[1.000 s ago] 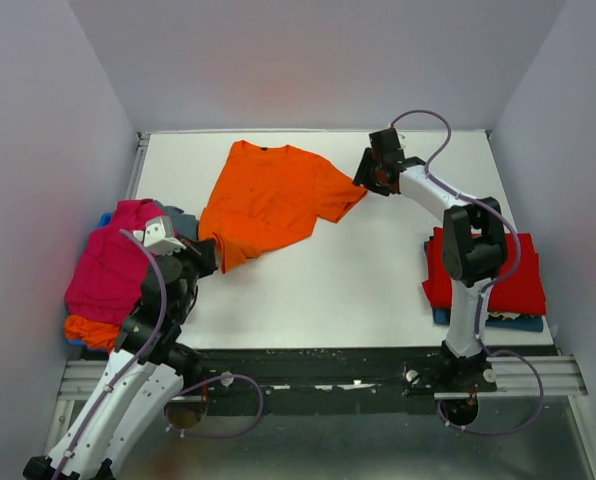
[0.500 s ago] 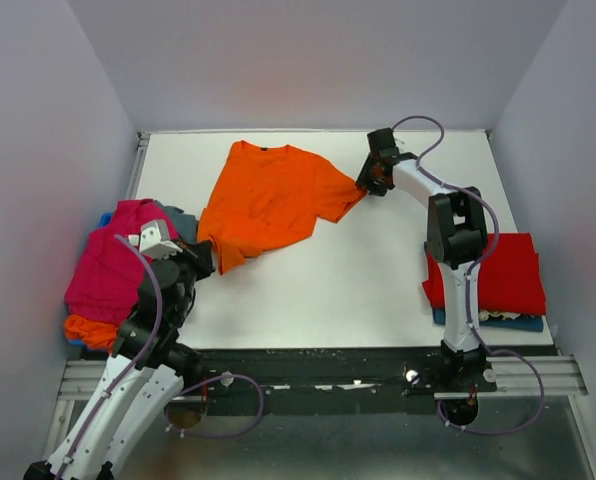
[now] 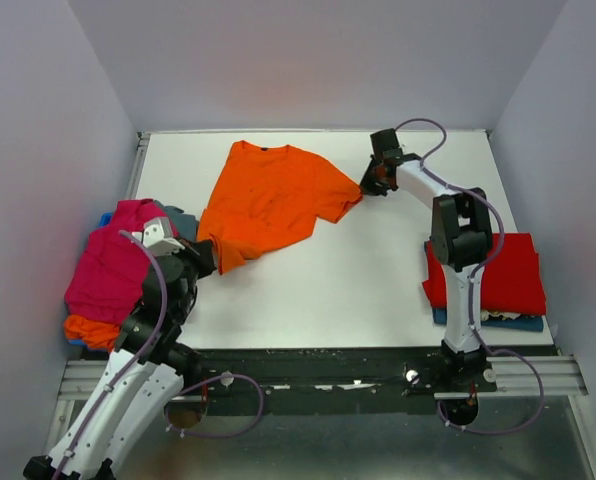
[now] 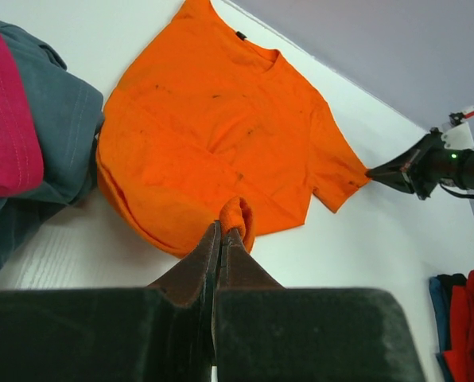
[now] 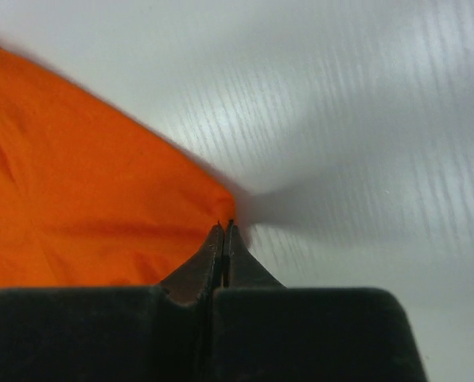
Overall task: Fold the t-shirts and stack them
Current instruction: Flatten out the tshirt
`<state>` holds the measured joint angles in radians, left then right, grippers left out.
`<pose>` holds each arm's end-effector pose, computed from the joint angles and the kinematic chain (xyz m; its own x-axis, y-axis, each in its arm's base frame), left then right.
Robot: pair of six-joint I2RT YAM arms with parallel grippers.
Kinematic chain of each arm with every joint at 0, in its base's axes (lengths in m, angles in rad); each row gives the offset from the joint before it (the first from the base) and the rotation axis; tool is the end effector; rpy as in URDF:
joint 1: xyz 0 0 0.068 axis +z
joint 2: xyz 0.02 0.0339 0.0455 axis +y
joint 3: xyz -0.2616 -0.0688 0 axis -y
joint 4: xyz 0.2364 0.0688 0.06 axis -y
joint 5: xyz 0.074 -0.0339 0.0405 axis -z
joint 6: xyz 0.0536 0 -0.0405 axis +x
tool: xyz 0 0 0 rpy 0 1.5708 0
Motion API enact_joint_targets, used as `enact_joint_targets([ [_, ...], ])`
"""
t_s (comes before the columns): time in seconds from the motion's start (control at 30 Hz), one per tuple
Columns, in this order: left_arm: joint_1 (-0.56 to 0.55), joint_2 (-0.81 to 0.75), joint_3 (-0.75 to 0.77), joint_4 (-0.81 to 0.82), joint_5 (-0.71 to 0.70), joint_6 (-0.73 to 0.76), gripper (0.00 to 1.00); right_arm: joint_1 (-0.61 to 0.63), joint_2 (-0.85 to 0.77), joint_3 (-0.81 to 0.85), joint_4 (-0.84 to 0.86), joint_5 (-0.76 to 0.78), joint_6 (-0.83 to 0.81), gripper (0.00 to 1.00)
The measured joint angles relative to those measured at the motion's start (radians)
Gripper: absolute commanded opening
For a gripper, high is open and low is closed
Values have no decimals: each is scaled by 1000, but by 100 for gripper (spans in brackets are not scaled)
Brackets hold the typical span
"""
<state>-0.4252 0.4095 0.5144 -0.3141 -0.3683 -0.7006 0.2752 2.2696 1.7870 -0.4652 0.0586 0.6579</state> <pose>0.1265 -0.0361 0.2763 -0.1859 -0.5761 -0.7960 -0.0730 0.8160 -0.5735 0.4820 0.1328 0.1537 -0.7642 0.4185 -0.4908 0.2893 0.9025 0.3191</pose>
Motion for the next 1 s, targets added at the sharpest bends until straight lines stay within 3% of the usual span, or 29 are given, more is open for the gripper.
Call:
enact_joint_targets([
  [0.13,0,48,0,37,-2,0,0,-41,-117,-83,-7,-8,-4,1],
  [0.33,0,194,10,139,-3,0,0,-153,-478,-285,2,6,-1,1],
  [0.47,0,300,76,164,-8,8,0,-164,-700,-414,15,35,15,1],
  [0.6,2,380,198,179,-23,33,0,-161,-814,-498,-3,51,26,1],
  [0.73,31,451,321,191,-38,60,0,-176,-846,-478,-58,57,26,1],
  [1.0,165,620,554,163,-37,75,0,-238,-923,-196,-162,49,15,1],
])
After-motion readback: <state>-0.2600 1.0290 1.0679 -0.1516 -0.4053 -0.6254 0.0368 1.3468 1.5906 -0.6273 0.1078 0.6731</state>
